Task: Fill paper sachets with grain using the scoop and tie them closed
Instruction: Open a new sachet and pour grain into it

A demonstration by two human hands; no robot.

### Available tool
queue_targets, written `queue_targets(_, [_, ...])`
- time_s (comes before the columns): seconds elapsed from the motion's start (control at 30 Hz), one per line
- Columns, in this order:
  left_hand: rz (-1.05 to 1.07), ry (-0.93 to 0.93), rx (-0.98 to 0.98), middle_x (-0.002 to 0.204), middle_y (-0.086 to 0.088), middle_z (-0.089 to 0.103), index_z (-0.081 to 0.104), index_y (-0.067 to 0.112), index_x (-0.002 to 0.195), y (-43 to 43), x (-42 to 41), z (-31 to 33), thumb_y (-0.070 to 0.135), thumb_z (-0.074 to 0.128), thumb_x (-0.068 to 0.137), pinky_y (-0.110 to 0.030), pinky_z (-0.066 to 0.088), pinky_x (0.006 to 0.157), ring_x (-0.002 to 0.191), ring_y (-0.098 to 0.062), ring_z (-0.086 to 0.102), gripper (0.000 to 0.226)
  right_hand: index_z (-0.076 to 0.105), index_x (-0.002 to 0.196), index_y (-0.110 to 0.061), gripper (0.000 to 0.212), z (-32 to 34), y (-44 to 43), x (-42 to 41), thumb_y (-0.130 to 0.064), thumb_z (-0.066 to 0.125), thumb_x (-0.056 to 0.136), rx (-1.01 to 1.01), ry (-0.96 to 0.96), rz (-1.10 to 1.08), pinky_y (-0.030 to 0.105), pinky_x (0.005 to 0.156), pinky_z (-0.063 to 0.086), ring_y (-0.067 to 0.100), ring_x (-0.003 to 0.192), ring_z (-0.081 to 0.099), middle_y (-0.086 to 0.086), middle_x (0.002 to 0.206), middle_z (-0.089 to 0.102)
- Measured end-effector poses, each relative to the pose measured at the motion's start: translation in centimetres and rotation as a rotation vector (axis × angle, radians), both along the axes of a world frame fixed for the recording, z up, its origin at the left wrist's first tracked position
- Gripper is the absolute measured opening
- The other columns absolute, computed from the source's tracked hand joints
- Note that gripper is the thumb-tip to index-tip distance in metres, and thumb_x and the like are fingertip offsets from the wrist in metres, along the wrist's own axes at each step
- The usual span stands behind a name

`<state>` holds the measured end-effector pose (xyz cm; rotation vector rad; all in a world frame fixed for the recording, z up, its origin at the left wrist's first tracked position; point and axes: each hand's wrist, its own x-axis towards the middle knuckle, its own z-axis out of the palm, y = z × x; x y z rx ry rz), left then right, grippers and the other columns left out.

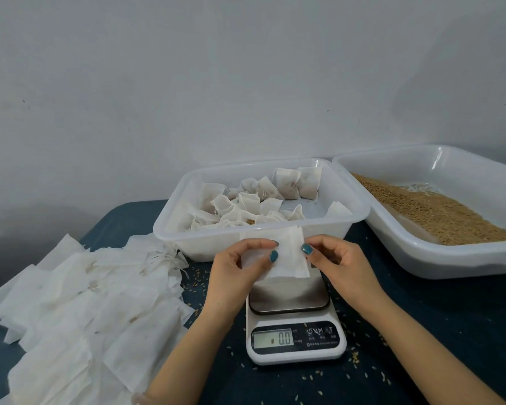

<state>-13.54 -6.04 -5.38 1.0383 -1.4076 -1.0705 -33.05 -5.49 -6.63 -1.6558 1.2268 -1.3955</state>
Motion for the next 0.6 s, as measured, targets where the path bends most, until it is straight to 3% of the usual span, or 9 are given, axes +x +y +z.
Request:
queue_targets(0.17, [0.016,0.032,0.012,0.103,0.007,0.076,0.078,0.023,0.094,-0.14,0.27,-0.12,0.015,0.077,0.084,-0.022,0.054,0.083,0.097,-0.006,0.067,0.013,0.073,0.097,-0.032,0.025,0.10,0.12,-0.20,-0.008,0.066,0.092,-0.002,0.013,0.011,0.014,0.081,0.051,0.000,0.090,0.067,-0.018,0.096,0.074])
queue_targets(0.3, [0.014,0.028,-0.009,0.103,0.007,0.076,0.077,0.022,0.094,-0.15,0.22,-0.05,0.012,0.076,0.085,-0.021,0.053,0.080,0.096,-0.006,0.067,0.013,0.073,0.096,-0.032,0.024,0.16,0.17,-0.14,-0.009,0.069,0.089,0.010,0.007,0.014,0.016,0.081,0.052,0.003,0.092,0.068,-0.017,0.096,0.074])
queue_targets(0.47, [-0.018,-0.120,-0.119,0.104,0.015,0.073,0.074,0.029,0.096,0.11,-0.05,0.06,0.014,0.079,0.083,-0.019,0.046,0.094,0.105,-0.001,0.064,0.020,0.068,0.093,-0.020,0.016,0.16,0.29,0.08,-0.006,0.072,0.086,0.031,-0.072,0.061,0.018,0.070,0.050,0.002,0.075,0.065,-0.011,0.081,0.072])
queue_targets(0.6, [-0.001,-0.272,-0.240,0.107,0.009,0.069,0.073,0.037,0.096,0.33,-0.34,-0.04,0.025,0.082,0.079,-0.012,0.040,0.092,0.108,-0.005,0.059,0.023,0.062,0.087,-0.017,0.017,0.43,0.59,0.30,-0.002,0.070,0.087,-0.006,-0.103,0.122,0.015,0.067,0.048,0.007,0.071,0.064,-0.005,0.077,0.070])
